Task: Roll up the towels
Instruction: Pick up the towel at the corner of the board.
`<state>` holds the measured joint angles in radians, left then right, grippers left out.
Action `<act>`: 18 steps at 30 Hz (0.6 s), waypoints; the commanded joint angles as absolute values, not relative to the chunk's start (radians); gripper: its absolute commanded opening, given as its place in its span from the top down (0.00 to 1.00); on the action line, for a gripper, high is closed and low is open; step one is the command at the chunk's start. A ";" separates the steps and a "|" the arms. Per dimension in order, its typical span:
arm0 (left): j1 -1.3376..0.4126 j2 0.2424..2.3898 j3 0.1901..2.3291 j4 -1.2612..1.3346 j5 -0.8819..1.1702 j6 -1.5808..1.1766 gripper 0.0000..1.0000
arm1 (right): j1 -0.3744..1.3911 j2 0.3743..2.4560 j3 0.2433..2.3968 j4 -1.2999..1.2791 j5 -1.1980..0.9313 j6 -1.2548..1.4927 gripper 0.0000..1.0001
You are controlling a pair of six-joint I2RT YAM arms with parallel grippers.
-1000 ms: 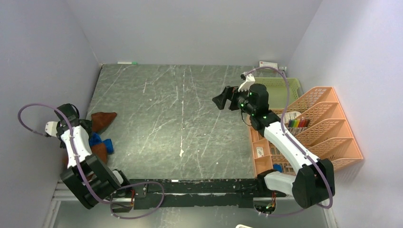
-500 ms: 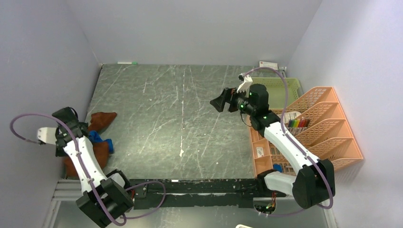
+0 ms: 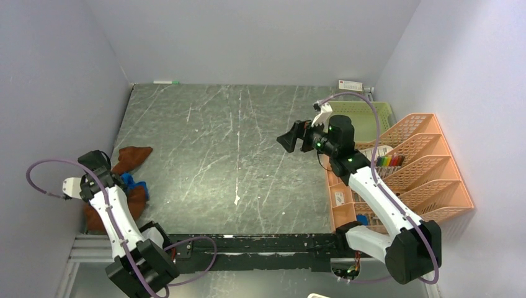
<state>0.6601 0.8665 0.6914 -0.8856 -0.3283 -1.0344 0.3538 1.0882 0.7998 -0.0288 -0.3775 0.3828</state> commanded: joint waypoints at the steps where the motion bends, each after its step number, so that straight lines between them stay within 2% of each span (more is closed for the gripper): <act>1: 0.664 0.837 0.768 -0.921 -0.334 -1.016 0.92 | 0.359 1.081 0.790 -0.028 -0.384 0.381 0.00; 11: 0.657 0.927 0.979 -0.763 -0.139 -0.828 0.93 | 0.359 1.106 0.784 -0.010 -0.400 0.387 0.00; 16: 0.586 1.029 1.078 -0.750 -0.166 -0.744 0.93 | 0.359 1.122 0.784 0.005 -0.413 0.396 0.00; 18: 0.577 1.045 1.066 -0.736 -0.153 -0.724 0.89 | 0.359 1.126 0.783 0.008 -0.415 0.399 0.00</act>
<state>0.6048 1.0195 1.0428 -0.7959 -0.1947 -0.8131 0.3546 1.1202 0.7940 -0.0265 -0.3973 0.3885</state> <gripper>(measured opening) 0.097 0.999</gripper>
